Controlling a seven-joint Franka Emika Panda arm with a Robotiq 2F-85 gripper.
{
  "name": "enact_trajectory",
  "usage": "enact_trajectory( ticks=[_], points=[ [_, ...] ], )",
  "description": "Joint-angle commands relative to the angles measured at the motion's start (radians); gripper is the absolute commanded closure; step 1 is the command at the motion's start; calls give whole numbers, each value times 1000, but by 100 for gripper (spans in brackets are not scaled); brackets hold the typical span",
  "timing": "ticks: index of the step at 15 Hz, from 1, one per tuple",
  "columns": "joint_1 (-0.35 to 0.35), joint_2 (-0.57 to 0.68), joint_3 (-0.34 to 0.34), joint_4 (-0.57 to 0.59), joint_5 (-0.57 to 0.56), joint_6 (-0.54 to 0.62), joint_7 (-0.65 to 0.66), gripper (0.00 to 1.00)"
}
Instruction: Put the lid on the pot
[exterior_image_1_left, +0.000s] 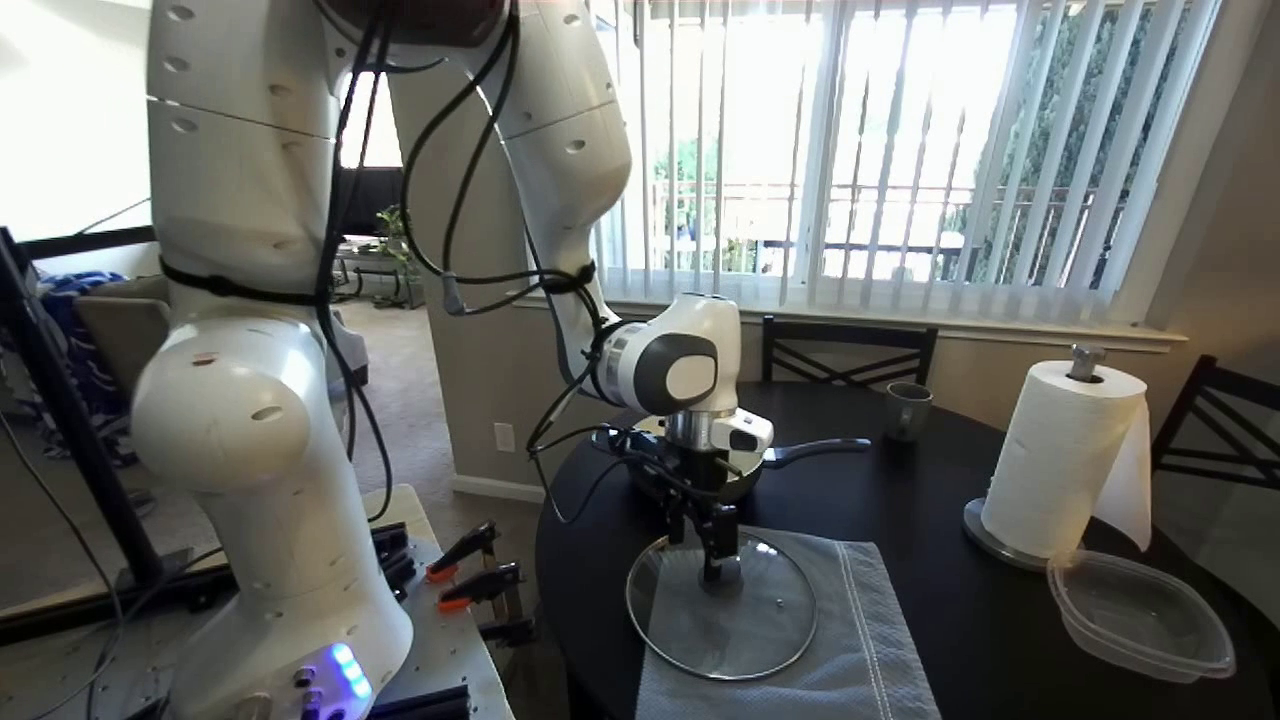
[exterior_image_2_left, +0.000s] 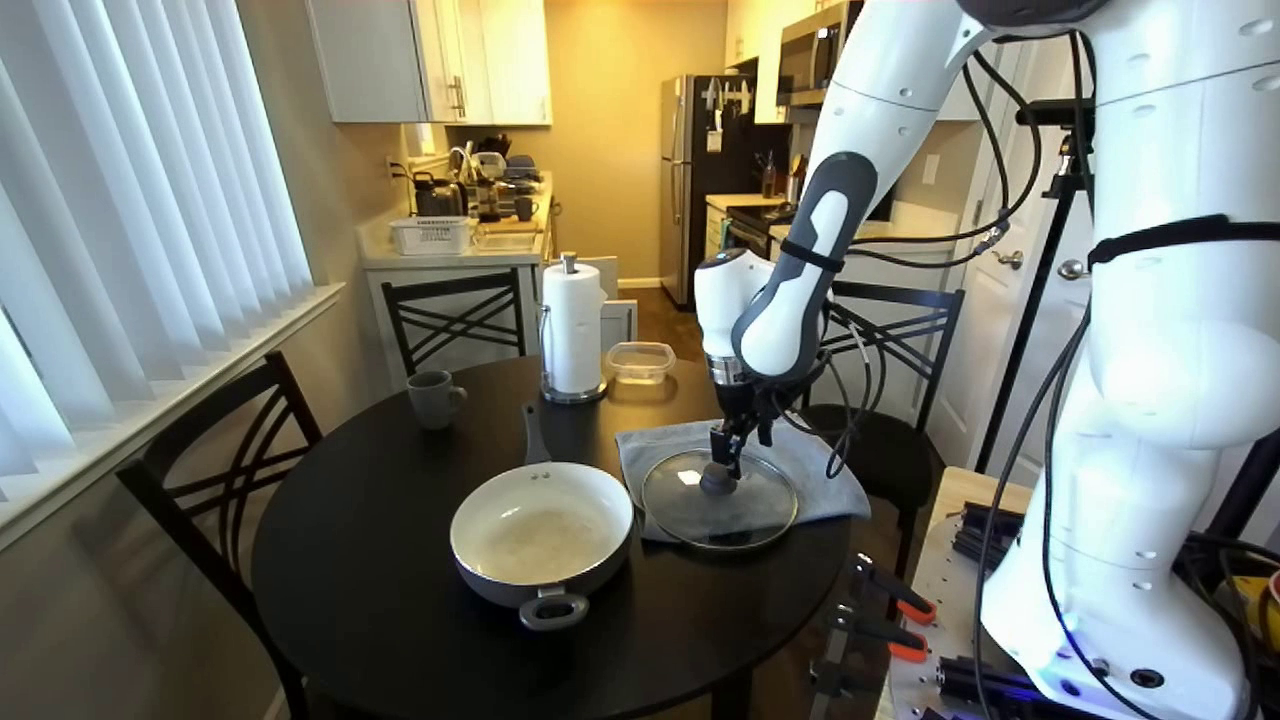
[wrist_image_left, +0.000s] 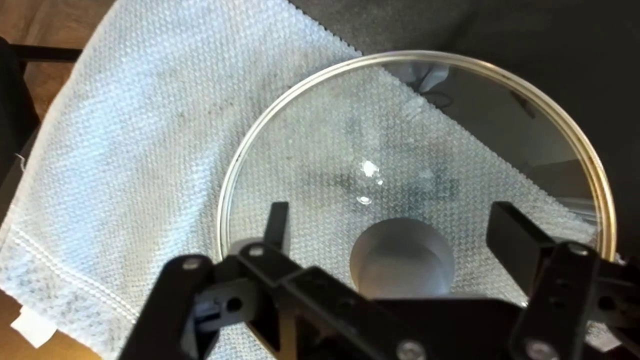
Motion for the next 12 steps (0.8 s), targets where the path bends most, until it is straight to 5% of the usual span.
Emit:
enact_trajectory(
  ticks=[1,7,12],
  points=[
    [9,57,-12,-12,65,135,-62,0],
    [-57,123,37,-13,248,237,-221,0],
    [-196,126,172,-3,404,247,-401,0]
  ],
)
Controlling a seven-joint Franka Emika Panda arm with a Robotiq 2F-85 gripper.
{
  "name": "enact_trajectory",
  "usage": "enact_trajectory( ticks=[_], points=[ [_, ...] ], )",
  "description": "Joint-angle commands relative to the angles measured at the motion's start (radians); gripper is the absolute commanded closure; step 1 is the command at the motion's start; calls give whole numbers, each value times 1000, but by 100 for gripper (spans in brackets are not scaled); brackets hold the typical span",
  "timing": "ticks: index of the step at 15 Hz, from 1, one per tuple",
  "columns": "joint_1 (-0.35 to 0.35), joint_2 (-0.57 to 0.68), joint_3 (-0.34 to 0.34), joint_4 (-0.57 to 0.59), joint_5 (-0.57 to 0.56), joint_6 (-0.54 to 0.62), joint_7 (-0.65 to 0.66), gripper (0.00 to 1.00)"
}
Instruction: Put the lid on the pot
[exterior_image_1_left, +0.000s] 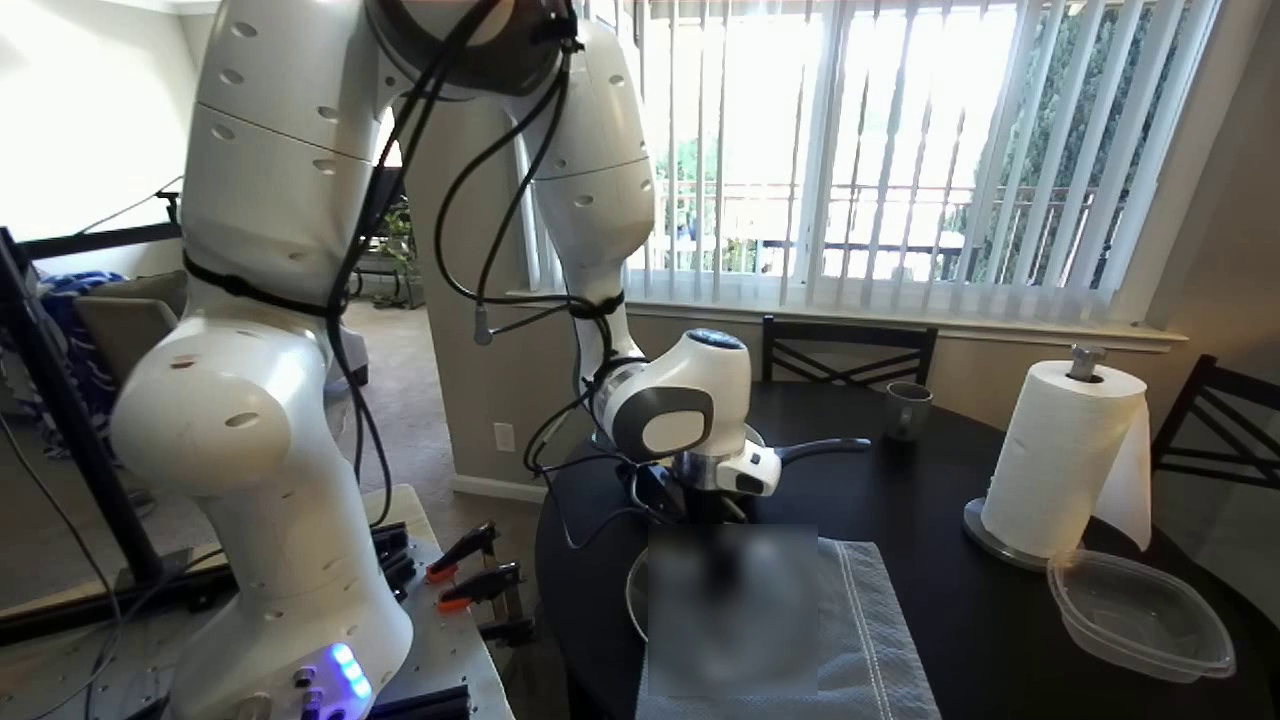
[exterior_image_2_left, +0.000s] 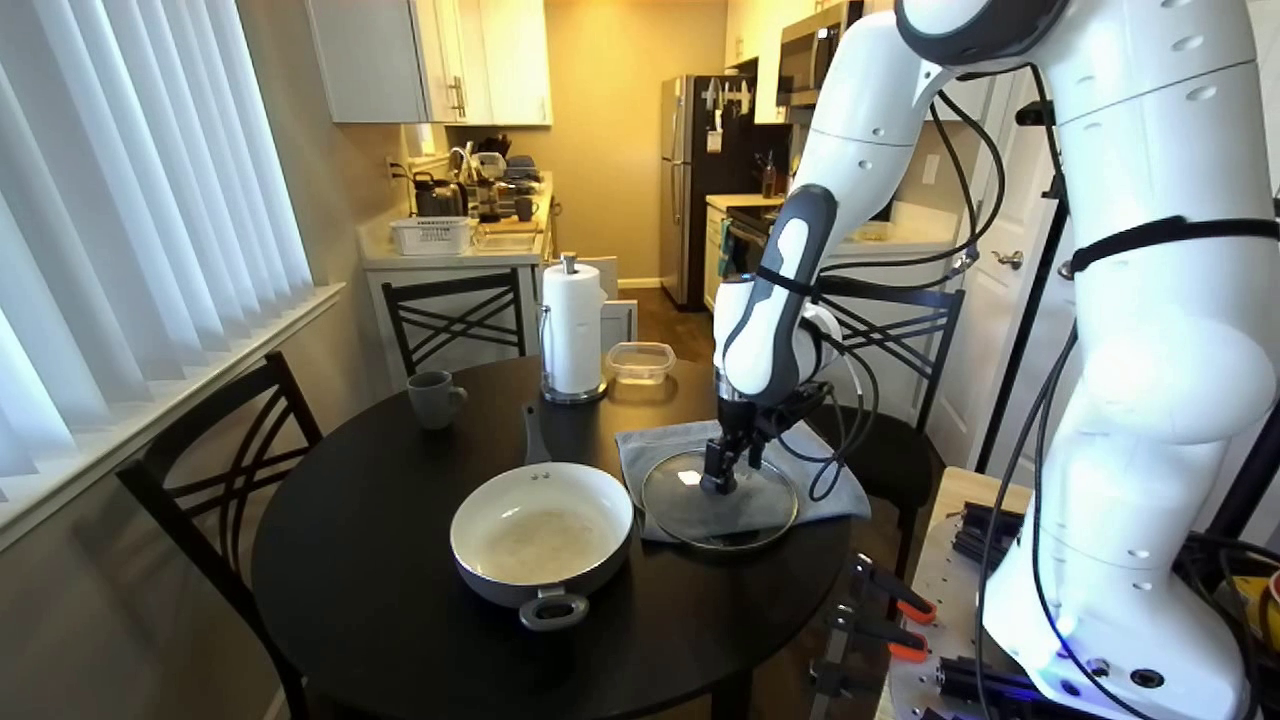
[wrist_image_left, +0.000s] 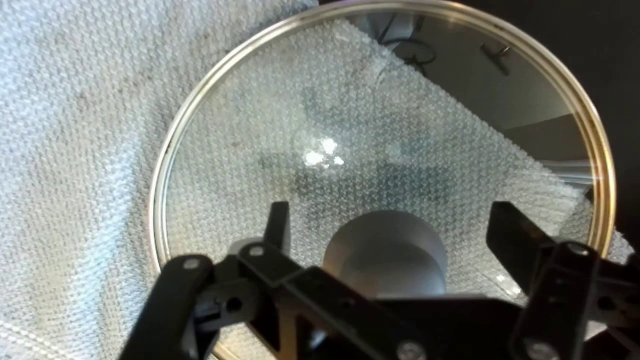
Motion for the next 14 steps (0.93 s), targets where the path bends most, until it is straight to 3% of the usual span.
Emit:
enact_trajectory(
  ticks=[1,4,9,14],
  points=[
    [-103,2,101,4,109,16,-140,0],
    [-122,4,115,28,138,-3,-170,0],
    [-63,49,40,107,108,-40,-122,0],
    [-61,108,52,176,117,-95,-138,0]
  ],
)
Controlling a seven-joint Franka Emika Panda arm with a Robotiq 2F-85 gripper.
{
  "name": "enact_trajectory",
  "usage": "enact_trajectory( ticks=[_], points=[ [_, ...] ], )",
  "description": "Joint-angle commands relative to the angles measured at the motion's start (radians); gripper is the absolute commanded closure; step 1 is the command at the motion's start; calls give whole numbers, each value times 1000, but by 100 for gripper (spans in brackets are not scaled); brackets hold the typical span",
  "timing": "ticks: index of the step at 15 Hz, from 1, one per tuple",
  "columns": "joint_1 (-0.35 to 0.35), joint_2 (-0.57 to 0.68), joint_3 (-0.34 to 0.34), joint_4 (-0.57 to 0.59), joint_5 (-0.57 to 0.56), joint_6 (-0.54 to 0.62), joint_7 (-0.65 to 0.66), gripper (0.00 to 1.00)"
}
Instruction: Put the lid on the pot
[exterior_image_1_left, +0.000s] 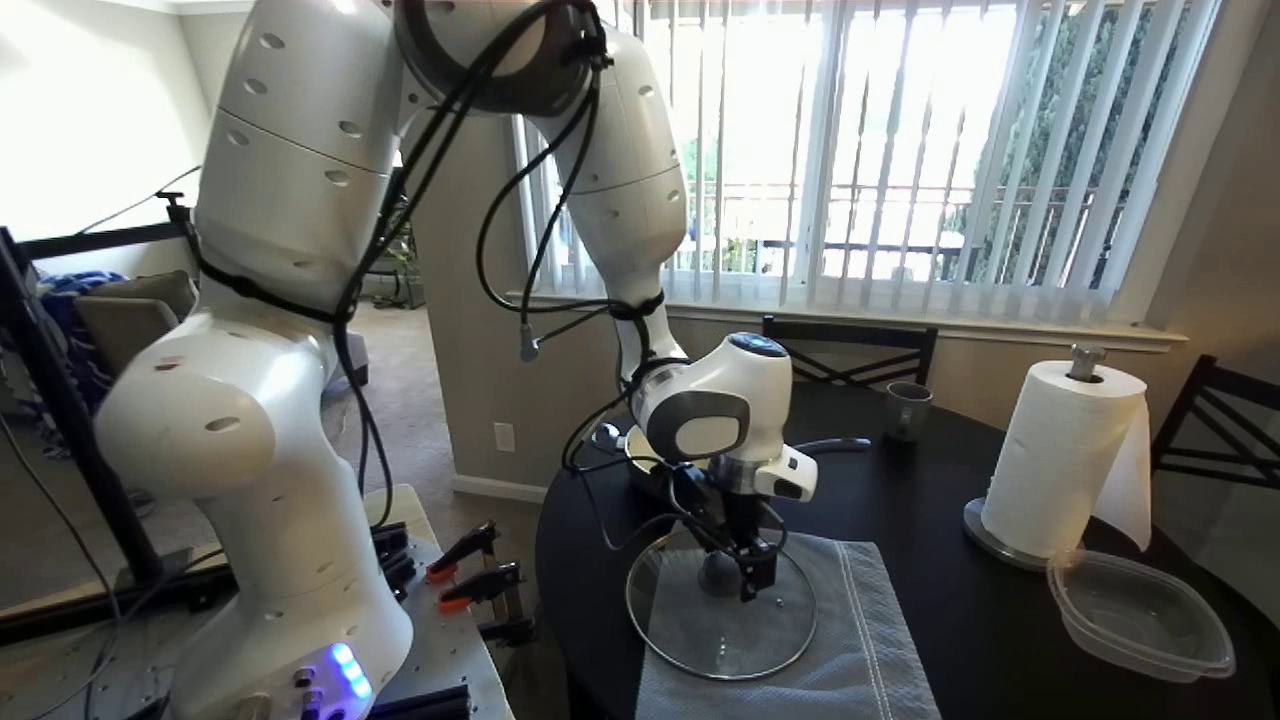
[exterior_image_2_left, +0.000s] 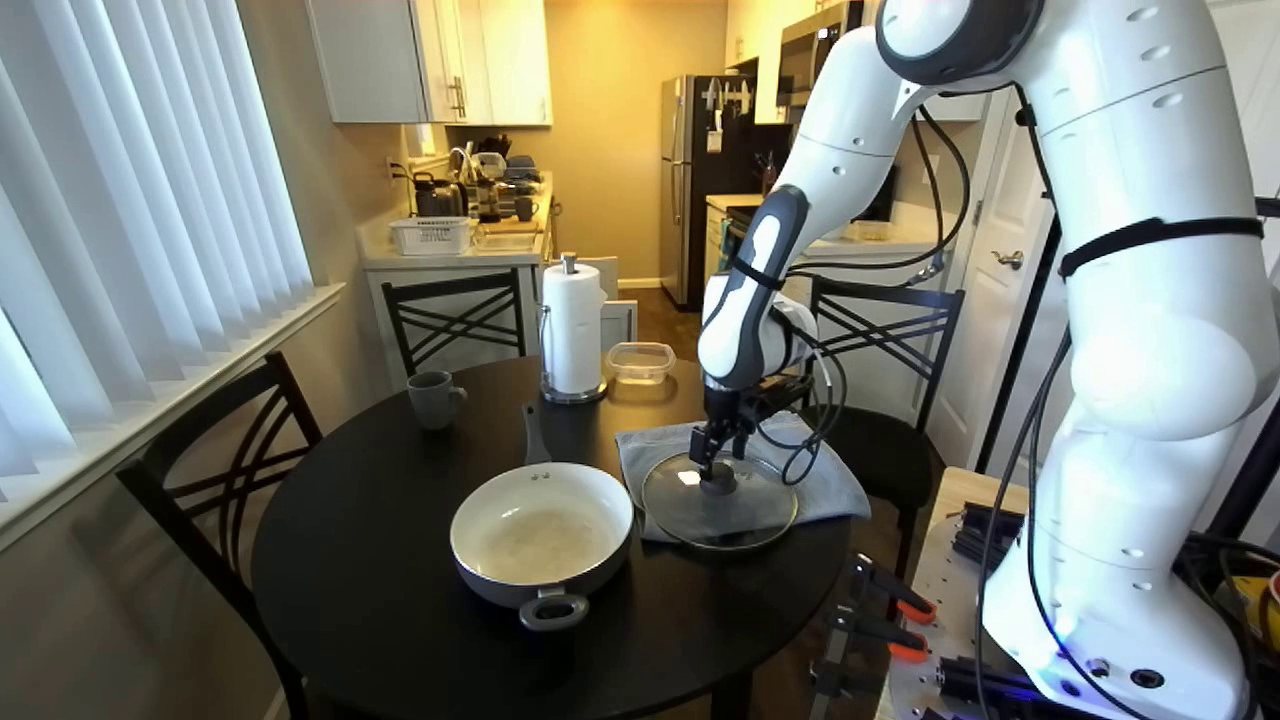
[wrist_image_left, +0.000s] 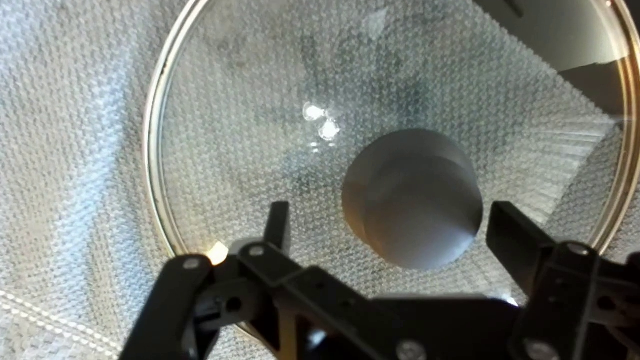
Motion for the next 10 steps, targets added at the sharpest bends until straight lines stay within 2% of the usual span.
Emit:
enact_trajectory(
  ticks=[1,10],
  points=[
    [15,43,3,47,19,-40,-17,0],
    [87,56,-40,35,4,-59,44,0]
  ],
)
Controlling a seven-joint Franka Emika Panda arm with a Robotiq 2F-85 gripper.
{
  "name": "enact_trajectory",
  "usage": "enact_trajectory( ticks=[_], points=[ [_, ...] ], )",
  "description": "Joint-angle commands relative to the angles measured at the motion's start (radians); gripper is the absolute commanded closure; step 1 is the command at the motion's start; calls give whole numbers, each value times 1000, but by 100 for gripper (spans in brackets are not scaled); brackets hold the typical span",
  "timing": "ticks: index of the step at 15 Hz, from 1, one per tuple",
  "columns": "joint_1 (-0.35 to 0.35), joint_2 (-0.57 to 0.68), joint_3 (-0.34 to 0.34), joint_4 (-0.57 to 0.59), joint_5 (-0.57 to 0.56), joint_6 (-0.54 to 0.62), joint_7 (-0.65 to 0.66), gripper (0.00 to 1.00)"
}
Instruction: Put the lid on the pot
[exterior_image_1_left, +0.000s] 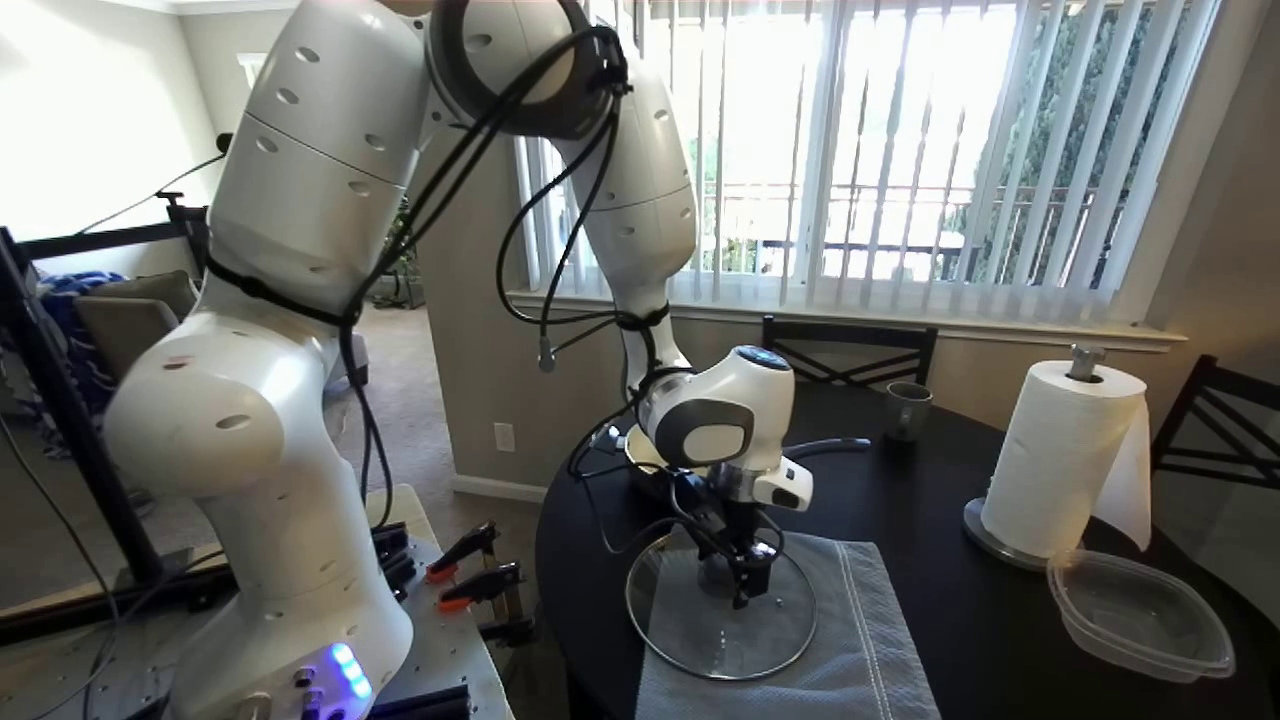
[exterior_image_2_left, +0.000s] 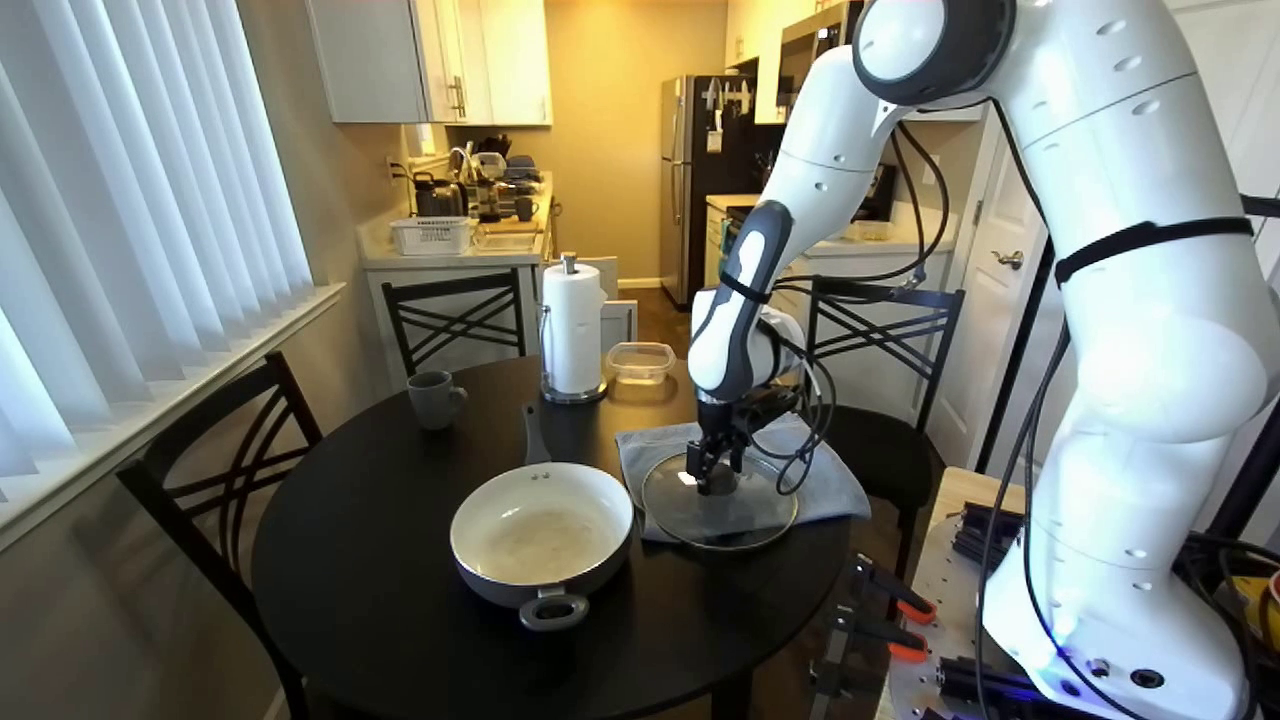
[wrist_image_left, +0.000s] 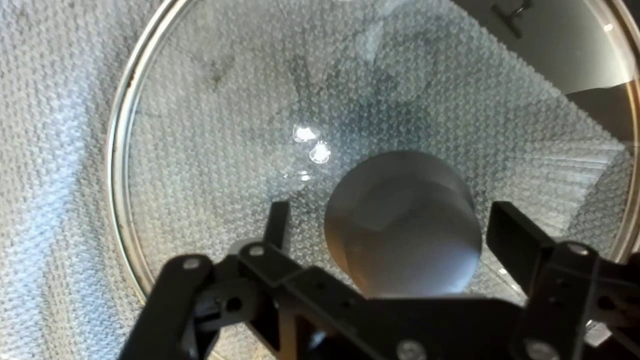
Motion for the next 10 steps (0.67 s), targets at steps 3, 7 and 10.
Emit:
enact_trajectory(
  ticks=[3,7,10],
  points=[
    [81,-15,-28,-33,1,9,53,0],
    [130,-16,-48,-46,0,26,97,0],
    [153,-19,-56,-63,5,60,125,0]
  ],
)
